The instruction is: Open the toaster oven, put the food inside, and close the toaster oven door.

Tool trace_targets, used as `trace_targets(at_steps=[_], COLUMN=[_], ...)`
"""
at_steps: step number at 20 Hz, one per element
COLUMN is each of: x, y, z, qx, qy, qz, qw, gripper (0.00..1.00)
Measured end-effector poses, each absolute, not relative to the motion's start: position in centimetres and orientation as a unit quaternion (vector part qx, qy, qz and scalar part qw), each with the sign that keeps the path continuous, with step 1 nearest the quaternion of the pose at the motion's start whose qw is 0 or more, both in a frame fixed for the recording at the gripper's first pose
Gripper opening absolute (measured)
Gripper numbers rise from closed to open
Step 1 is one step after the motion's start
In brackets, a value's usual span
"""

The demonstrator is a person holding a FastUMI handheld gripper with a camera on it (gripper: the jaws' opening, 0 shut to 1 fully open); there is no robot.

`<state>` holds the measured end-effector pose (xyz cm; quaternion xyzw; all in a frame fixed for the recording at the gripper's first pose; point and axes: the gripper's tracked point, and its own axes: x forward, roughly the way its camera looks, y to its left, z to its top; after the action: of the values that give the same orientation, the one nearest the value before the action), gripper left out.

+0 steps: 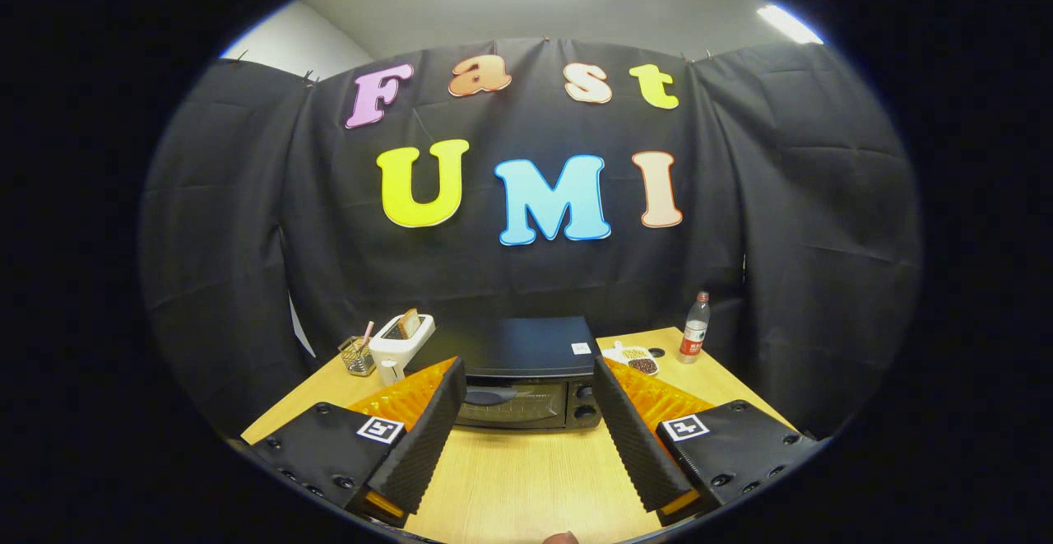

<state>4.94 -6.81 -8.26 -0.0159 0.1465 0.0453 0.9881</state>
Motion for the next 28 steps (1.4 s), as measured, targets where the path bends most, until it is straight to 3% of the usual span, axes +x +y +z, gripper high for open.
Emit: trace_targets(at_steps=[13, 28], x=[-0.8, -0.1], y=[-13.5, -13.4], z=[-2.5, -0.2], qx=[-0.011, 0.004], qy=[0.084, 0.052], qz=[0.008, 0.006], qw=[0.996, 0.999], gripper=[0.98, 0.98])
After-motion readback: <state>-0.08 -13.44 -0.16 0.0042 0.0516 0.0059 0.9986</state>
